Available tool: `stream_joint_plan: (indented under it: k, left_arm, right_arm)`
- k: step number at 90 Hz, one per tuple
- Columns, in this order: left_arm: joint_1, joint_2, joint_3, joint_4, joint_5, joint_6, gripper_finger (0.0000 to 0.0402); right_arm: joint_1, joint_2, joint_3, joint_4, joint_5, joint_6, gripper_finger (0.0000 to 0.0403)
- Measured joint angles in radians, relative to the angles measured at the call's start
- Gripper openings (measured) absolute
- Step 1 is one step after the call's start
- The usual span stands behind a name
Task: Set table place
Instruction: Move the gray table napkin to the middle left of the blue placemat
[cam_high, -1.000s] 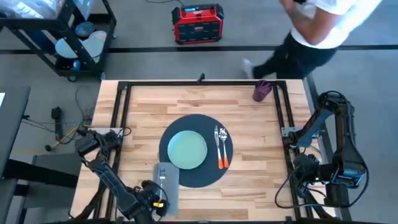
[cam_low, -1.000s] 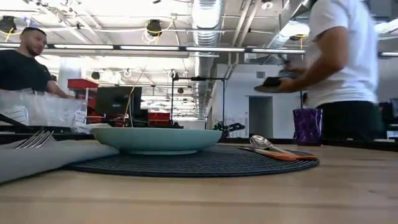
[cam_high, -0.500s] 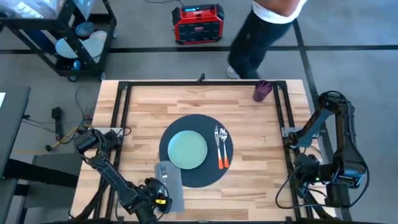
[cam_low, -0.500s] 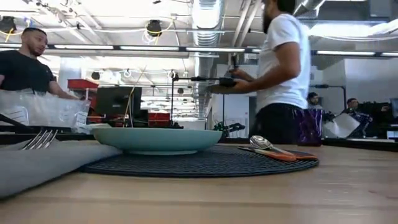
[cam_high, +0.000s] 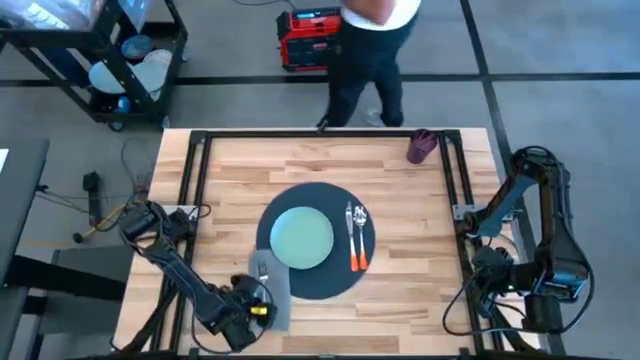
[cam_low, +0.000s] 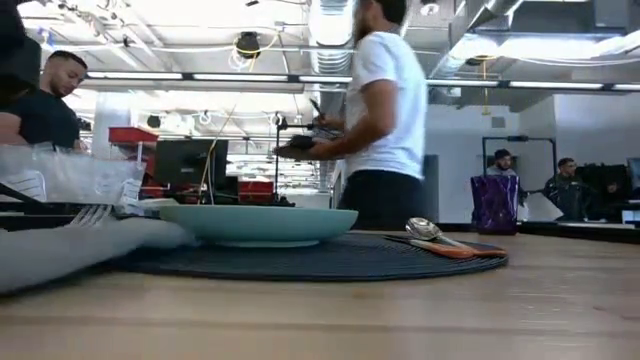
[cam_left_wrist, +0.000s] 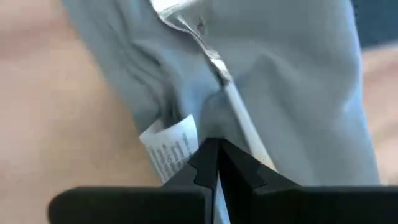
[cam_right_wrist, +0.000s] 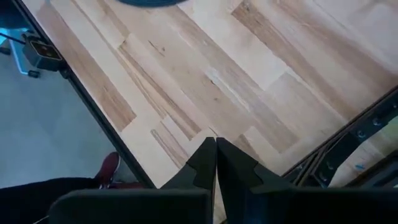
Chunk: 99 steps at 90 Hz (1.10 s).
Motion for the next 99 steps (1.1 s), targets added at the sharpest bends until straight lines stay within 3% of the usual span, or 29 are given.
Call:
stream_joint_plan:
  k: [51, 84, 99]
  left_arm:
    - [0.101, -0.234, -0.270, 0.019, 0.039, -0.010, 0.0000]
    - [0.259, -0.294, -0.317, 0.070, -0.169, 0.031, 0.0000]
    - [0.295, -0.349, -0.219, 0.028, -0.287, 0.130, 0.0000]
  right_arm:
    - [0.000, 0.001, 0.000, 0.023, 0.037, -0.024, 0.0000]
    - [0.000, 0.001, 0.000, -0.003, 0.057, -0.023, 0.0000]
    - [0.000, 0.001, 0.000, -0.004, 0.057, -0.028, 0.0000]
